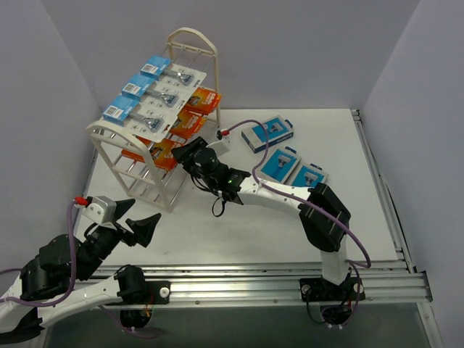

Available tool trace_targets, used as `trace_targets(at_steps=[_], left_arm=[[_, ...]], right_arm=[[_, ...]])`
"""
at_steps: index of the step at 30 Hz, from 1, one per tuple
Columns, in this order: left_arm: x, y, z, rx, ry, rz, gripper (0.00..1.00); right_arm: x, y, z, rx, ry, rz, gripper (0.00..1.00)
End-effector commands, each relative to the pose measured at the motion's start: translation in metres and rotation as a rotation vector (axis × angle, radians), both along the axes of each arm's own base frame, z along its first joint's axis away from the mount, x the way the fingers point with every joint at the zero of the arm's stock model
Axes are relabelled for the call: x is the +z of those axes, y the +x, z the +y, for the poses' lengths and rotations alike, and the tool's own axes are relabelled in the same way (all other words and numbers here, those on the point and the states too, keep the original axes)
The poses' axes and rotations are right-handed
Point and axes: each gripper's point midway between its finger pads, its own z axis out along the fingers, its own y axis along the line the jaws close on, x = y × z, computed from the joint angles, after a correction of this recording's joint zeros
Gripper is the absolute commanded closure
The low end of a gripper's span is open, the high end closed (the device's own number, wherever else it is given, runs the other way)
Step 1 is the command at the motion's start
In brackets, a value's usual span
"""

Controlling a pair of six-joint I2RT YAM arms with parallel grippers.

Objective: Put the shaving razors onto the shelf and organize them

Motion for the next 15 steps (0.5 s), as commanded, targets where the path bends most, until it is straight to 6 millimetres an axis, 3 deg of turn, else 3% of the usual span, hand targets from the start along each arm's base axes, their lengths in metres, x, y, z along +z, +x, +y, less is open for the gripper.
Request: trace_targets(at_steps=[1, 4, 9, 15], left_arm=[[0.009, -0.001, 0.001, -0.004, -0.042, -0.013, 0.06], [0.007, 0.000, 0.000, -0.002, -0.035, -0.010, 0.06], [0.008, 0.001, 0.004, 0.016, -0.039, -0.010, 0.06], [0.007, 0.002, 0.006, 0.029, -0.036, -0.008, 0.06]], right_arm=[[0.037, 0.005, 0.000, -0.044, 0.067, -0.056, 0.56], [0.040, 0.002, -0.002, -0.041, 0.063, -0.062, 0.50], [0.049, -0.003, -0.011, -0.042, 0.063, -0.078, 0.24], [0.056, -0.011, -0.025, -0.044, 0.065, -0.085, 0.21]])
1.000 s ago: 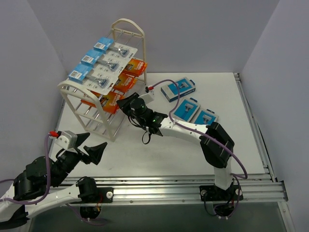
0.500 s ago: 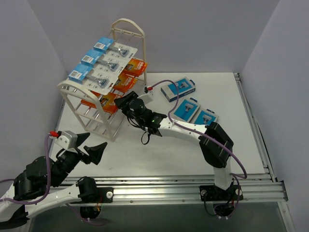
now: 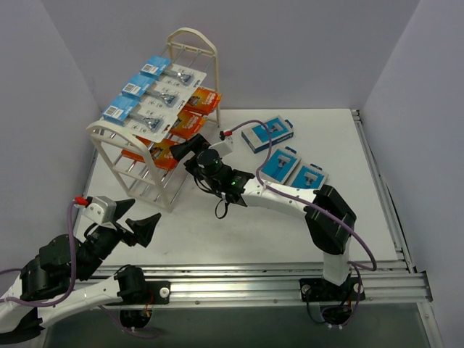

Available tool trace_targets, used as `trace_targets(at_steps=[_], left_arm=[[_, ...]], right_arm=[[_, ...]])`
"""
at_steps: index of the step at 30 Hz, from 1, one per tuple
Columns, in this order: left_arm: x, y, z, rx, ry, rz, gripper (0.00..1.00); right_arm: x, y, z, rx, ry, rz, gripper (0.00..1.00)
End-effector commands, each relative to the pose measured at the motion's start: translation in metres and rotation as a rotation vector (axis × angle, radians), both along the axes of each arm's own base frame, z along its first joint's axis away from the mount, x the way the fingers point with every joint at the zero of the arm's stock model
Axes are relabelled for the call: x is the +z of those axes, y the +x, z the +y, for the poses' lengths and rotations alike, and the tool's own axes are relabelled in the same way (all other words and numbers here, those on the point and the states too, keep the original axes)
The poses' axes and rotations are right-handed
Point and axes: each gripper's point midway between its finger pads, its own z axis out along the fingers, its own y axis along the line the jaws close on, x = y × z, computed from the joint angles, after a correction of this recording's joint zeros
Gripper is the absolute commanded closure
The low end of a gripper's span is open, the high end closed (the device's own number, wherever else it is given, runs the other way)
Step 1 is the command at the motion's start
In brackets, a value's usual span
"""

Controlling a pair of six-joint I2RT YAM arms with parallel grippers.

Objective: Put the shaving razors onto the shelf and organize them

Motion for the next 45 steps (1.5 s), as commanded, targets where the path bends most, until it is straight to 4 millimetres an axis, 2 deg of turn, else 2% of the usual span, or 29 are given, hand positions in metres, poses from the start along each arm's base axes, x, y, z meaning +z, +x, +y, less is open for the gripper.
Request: trace_targets(at_steps=[1, 2, 4, 5, 6, 7, 9, 11, 12, 13, 14, 15, 16, 17, 19, 20, 21, 23, 25, 26, 28, 29, 30, 34, 37, 38, 41, 42, 45], left_arm=[[0.006, 0.002, 0.005, 0.026, -0.033, -0.006, 0.06], [0.005, 0.002, 0.004, 0.026, -0.028, -0.003, 0.06], [0.005, 0.003, 0.003, 0.028, -0.023, -0.001, 0.06], [0.004, 0.003, 0.002, 0.031, -0.017, 0.001, 0.06], [0.004, 0.004, 0.002, 0.032, -0.014, 0.002, 0.06], [0.004, 0.004, 0.002, 0.034, -0.011, 0.004, 0.06], [0.004, 0.004, 0.002, 0.036, -0.009, 0.005, 0.06], [0.004, 0.004, 0.003, 0.039, -0.016, 0.005, 0.06], [0.004, 0.004, 0.004, 0.039, -0.018, 0.004, 0.06], [0.004, 0.004, 0.004, 0.039, -0.022, 0.003, 0.06], [0.003, 0.004, 0.004, 0.042, -0.019, 0.002, 0.06], [0.003, 0.004, 0.004, 0.043, -0.018, 0.004, 0.06], [0.003, 0.005, 0.004, 0.048, -0.015, 0.005, 0.06], [0.003, 0.005, 0.005, 0.051, -0.016, 0.005, 0.06], [0.001, 0.006, 0.002, 0.053, -0.005, 0.006, 0.06], [-0.001, 0.007, 0.000, 0.049, 0.003, 0.006, 0.06], [-0.001, 0.007, -0.001, 0.046, 0.010, 0.006, 0.06], [-0.004, 0.009, -0.005, 0.045, 0.037, 0.015, 0.06], [-0.006, 0.010, -0.008, 0.048, 0.054, 0.020, 0.06], [-0.007, 0.010, -0.009, 0.045, 0.060, 0.023, 0.06], [-0.009, 0.011, -0.011, 0.046, 0.074, 0.027, 0.06], [-0.009, 0.012, -0.012, 0.048, 0.078, 0.029, 0.06], [-0.009, 0.012, -0.012, 0.048, 0.081, 0.030, 0.06], [-0.011, 0.013, -0.014, 0.048, 0.093, 0.033, 0.06], [-0.011, 0.013, -0.012, 0.054, 0.091, 0.033, 0.06], [-0.012, 0.013, -0.012, 0.057, 0.092, 0.033, 0.06], [-0.011, 0.014, -0.012, 0.060, 0.091, 0.032, 0.06], [-0.011, 0.014, -0.011, 0.060, 0.094, 0.032, 0.06], [-0.012, 0.015, -0.012, 0.063, 0.101, 0.035, 0.06]], right_arm=[[0.055, -0.005, -0.021, -0.048, 0.077, -0.078, 0.21], [0.048, -0.008, -0.027, -0.052, 0.062, -0.071, 0.21], [0.060, -0.012, -0.041, -0.066, 0.068, -0.084, 0.21], [0.051, -0.015, -0.049, -0.073, 0.045, -0.074, 0.21], [0.062, -0.021, -0.060, -0.080, 0.050, -0.083, 0.20], [0.062, -0.022, -0.070, -0.093, 0.042, -0.084, 0.20], [0.058, -0.029, -0.098, -0.122, 0.019, -0.076, 0.19], [0.052, -0.027, -0.125, -0.155, -0.007, -0.072, 0.18], [0.043, -0.031, -0.144, -0.164, -0.037, -0.058, 0.18], [0.038, -0.021, -0.166, -0.195, -0.064, -0.052, 0.17], [0.044, -0.026, -0.176, -0.168, -0.057, -0.059, 0.17], [0.026, -0.026, -0.188, -0.165, -0.098, -0.034, 0.16], [0.020, -0.025, -0.199, -0.156, -0.138, -0.039, 0.16], [0.017, -0.015, -0.219, -0.176, -0.163, -0.037, 0.16], [0.004, -0.018, -0.234, -0.124, -0.241, -0.013, 0.16], [-0.003, -0.013, -0.250, -0.126, -0.316, -0.013, 0.16], [-0.020, -0.017, -0.262, -0.121, -0.397, 0.043, 0.15], [-0.033, -0.018, -0.279, -0.111, -0.526, 0.061, 0.14], [-0.041, -0.010, -0.301, -0.136, -0.566, 0.086, 0.12], [-0.048, -0.002, -0.321, -0.157, -0.595, 0.102, 0.11], [-0.058, 0.002, -0.334, -0.136, -0.599, 0.131, 0.12], [-0.071, 0.003, -0.345, -0.140, -0.619, 0.182, 0.12], [-0.076, 0.009, -0.365, -0.176, -0.633, 0.207, 0.11], [-0.101, 0.019, -0.404, -0.229, -0.668, 0.310, 0.11], [-0.127, 0.022, -0.423, -0.238, -0.704, 0.373, 0.11], [-0.139, 0.023, -0.435, -0.250, -0.713, 0.413, 0.11], [-0.160, 0.024, -0.459, -0.281, -0.725, 0.482, 0.11], [-0.163, 0.023, -0.460, -0.275, -0.727, 0.488, 0.11], [-0.171, 0.020, -0.479, -0.299, -0.719, 0.519, 0.11]])
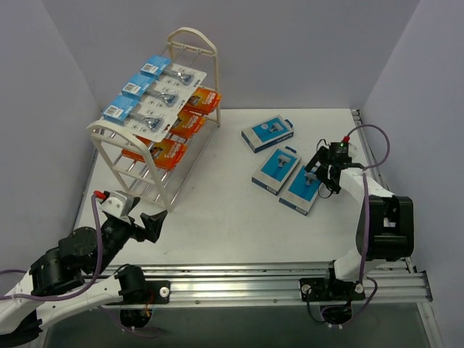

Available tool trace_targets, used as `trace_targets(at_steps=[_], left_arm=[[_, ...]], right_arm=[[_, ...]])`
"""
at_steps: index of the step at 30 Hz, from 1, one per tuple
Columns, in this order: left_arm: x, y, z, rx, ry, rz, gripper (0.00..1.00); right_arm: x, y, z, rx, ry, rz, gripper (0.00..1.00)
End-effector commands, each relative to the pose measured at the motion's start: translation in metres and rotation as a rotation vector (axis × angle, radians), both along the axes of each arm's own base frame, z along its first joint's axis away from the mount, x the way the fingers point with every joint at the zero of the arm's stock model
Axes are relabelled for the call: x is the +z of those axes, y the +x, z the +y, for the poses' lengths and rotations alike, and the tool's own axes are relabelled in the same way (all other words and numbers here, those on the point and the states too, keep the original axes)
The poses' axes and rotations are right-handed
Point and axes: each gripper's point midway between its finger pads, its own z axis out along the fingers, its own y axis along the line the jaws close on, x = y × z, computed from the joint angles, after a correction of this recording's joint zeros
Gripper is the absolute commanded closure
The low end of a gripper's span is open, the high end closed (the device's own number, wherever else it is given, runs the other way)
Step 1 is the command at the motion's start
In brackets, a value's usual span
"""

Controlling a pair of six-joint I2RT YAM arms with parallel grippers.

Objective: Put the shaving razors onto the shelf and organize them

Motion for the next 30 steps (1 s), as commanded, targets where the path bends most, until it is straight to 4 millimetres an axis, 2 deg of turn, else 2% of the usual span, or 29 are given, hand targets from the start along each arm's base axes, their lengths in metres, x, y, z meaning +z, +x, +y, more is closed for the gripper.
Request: trace_targets(at_steps=[1, 3, 4, 6, 10, 11, 15, 19, 20, 22, 23, 24, 29, 30], left_arm=[[0.003, 0.003, -0.002, 0.010, 0.000, -0.004, 0.06], [0.003, 0.003, -0.002, 0.013, 0.006, -0.001, 0.06], [0.002, 0.004, -0.002, 0.015, 0.009, 0.000, 0.06], [0.002, 0.004, -0.002, 0.016, 0.009, 0.000, 0.06], [0.002, 0.004, -0.001, 0.019, 0.010, 0.001, 0.06], [0.003, 0.004, -0.001, 0.021, 0.007, 0.000, 0.06], [0.003, 0.004, -0.001, 0.019, 0.006, 0.001, 0.06], [0.003, 0.004, -0.001, 0.018, 0.004, 0.001, 0.06], [0.004, 0.004, 0.000, 0.018, 0.004, -0.001, 0.06], [0.003, 0.003, 0.000, 0.016, 0.003, 0.000, 0.06], [0.003, 0.003, 0.000, 0.018, 0.003, 0.000, 0.06], [0.004, 0.003, 0.000, 0.016, 0.000, -0.001, 0.06], [0.006, 0.003, 0.002, 0.019, -0.008, -0.005, 0.06], [0.005, 0.003, 0.002, 0.021, -0.006, -0.005, 0.06]], right_arm=[[0.000, -0.002, -0.015, 0.004, -0.018, 0.008, 0.11], [-0.008, -0.006, -0.022, -0.008, -0.011, 0.025, 0.10], [-0.018, -0.013, -0.021, -0.006, 0.009, 0.048, 0.10], [-0.030, -0.013, -0.020, -0.006, 0.040, 0.053, 0.11], [-0.059, -0.021, 0.004, 0.055, 0.144, 0.070, 0.13], [-0.068, -0.029, 0.009, 0.061, 0.158, 0.088, 0.14], [-0.079, -0.040, 0.030, 0.104, 0.168, 0.105, 0.15], [-0.080, -0.048, 0.062, 0.156, 0.166, 0.109, 0.16], [-0.080, -0.052, 0.079, 0.198, 0.167, 0.112, 0.16], [-0.080, -0.057, 0.095, 0.224, 0.169, 0.112, 0.17], [-0.076, -0.061, 0.113, 0.253, 0.177, 0.105, 0.17], [-0.075, -0.065, 0.121, 0.266, 0.177, 0.102, 0.17], [-0.064, -0.092, 0.172, 0.358, 0.262, 0.058, 0.17], [-0.060, -0.098, 0.188, 0.391, 0.297, 0.052, 0.17]])
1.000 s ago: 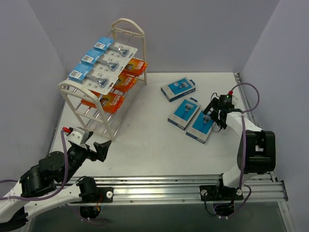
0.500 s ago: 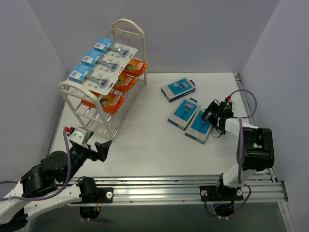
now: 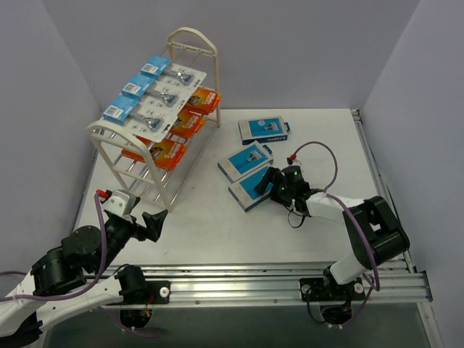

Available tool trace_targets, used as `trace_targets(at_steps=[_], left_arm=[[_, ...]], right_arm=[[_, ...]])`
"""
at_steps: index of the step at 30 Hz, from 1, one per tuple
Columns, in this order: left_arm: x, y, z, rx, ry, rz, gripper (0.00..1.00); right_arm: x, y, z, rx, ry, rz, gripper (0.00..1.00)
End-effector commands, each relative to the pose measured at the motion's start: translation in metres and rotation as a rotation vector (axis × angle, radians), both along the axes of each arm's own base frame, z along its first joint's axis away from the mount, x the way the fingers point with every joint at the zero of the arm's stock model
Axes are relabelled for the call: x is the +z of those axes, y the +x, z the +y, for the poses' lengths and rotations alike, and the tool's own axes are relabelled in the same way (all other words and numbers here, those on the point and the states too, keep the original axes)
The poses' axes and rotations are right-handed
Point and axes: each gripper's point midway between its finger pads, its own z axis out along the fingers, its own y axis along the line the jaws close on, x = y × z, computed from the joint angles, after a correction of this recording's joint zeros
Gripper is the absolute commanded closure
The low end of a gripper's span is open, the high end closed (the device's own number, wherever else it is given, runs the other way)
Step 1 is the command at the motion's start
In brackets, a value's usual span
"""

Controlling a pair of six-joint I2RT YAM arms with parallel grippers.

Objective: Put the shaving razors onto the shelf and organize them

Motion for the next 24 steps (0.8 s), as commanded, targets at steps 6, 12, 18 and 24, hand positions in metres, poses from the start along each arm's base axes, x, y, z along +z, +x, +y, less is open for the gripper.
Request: trace_targets(at_steps=[6, 12, 18, 24], left_arm=[[0.009, 0.001, 0.004, 0.011, -0.028, -0.017, 0.06], [0.010, 0.001, 0.005, 0.015, -0.027, -0.018, 0.06], [0.009, 0.002, 0.005, 0.022, -0.025, -0.017, 0.06], [0.008, 0.003, 0.004, 0.023, -0.022, -0.016, 0.06]], right_arm=[[0.002, -0.067, 0.026, 0.132, 0.066, 0.134, 0.18], [0.054, -0.044, -0.005, 0.101, 0.026, 0.030, 0.19], [0.064, 0.000, -0.052, 0.056, -0.038, -0.032, 0.21], [0.061, 0.042, -0.059, 0.082, -0.090, -0.064, 0.21]])
